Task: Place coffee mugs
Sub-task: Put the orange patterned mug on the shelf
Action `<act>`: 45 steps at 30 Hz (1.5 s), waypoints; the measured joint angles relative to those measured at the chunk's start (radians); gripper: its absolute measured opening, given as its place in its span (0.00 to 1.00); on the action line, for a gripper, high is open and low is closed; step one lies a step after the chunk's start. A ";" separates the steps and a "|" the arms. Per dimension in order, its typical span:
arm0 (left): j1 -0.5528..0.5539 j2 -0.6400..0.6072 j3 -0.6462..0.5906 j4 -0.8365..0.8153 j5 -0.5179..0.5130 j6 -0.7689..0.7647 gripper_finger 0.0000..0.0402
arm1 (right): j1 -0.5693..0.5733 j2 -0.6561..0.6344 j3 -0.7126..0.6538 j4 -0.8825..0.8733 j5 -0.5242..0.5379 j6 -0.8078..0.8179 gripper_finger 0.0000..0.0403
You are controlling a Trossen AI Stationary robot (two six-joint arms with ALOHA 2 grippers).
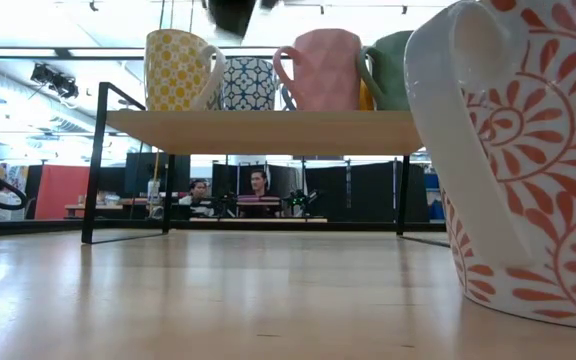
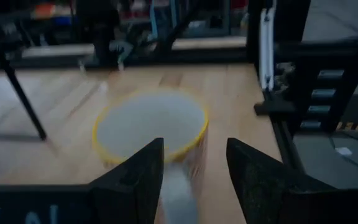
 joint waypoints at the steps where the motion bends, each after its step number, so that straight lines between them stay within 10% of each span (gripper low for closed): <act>1: 0.000 0.000 0.000 0.036 -0.002 0.035 0.45 | 0.000 0.000 0.000 0.000 0.000 0.000 0.27; 9: 0.060 0.000 0.040 0.223 0.167 0.414 0.45 | 0.000 0.000 0.000 0.000 0.000 0.001 0.27; 24: 0.149 -0.002 0.536 -0.877 0.520 0.255 0.45 | 0.013 0.000 0.000 -0.003 -0.001 0.079 0.27; 45: 0.176 0.000 0.446 -0.881 0.606 0.210 0.45 | 0.044 0.001 0.000 0.003 -0.001 0.132 0.27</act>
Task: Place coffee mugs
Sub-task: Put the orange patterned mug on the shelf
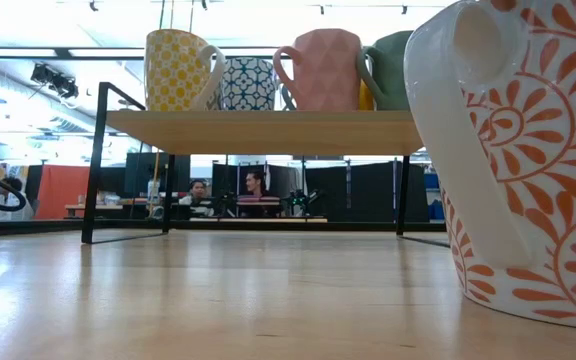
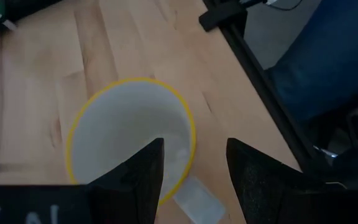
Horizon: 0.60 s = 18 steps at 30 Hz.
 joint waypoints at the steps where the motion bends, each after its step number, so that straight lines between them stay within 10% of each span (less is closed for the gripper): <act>1: 0.003 0.000 0.001 0.001 0.003 0.000 0.45 | 0.000 0.000 0.000 0.000 0.000 0.000 0.27; 18: 0.029 0.031 0.002 0.012 0.062 0.001 0.45 | 0.000 0.000 0.000 0.011 0.000 0.000 0.27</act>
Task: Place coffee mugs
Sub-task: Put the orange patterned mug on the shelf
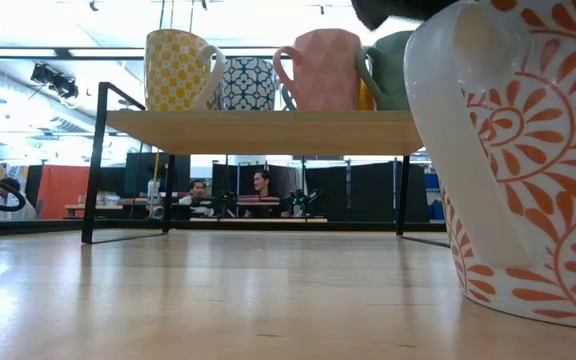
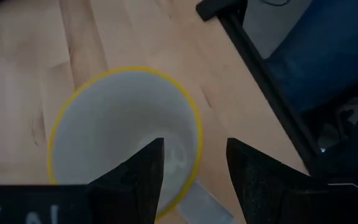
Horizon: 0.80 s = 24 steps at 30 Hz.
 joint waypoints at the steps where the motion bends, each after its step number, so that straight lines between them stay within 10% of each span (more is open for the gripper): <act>1: 0.000 0.003 0.000 -0.002 0.000 0.001 0.45 | 0.000 0.000 0.000 0.000 0.000 0.000 0.27; 24: 0.005 0.006 0.000 -0.026 0.011 0.000 0.08 | 0.000 0.000 0.000 0.000 0.000 0.000 0.27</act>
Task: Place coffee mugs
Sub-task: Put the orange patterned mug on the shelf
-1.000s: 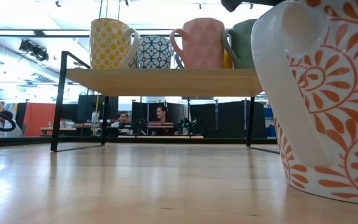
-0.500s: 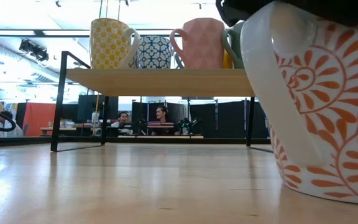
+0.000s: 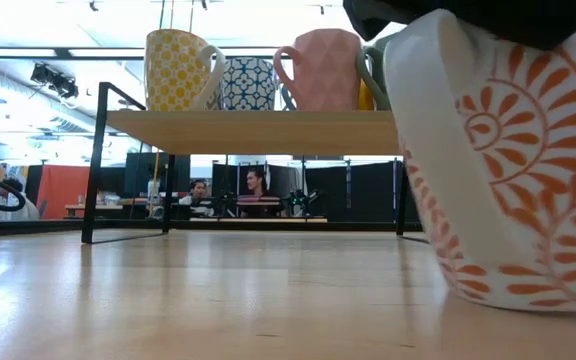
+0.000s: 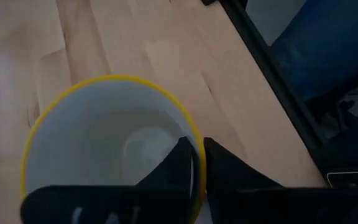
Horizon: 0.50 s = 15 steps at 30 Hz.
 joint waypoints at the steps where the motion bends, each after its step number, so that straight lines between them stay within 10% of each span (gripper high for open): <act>1: 0.000 0.000 0.000 0.001 0.000 0.000 0.07 | 0.000 0.000 0.000 0.000 0.000 0.000 0.27; 15: -0.009 -0.025 0.277 -0.447 0.004 -0.054 0.07 | 0.038 -0.037 0.000 -0.023 0.000 0.028 0.27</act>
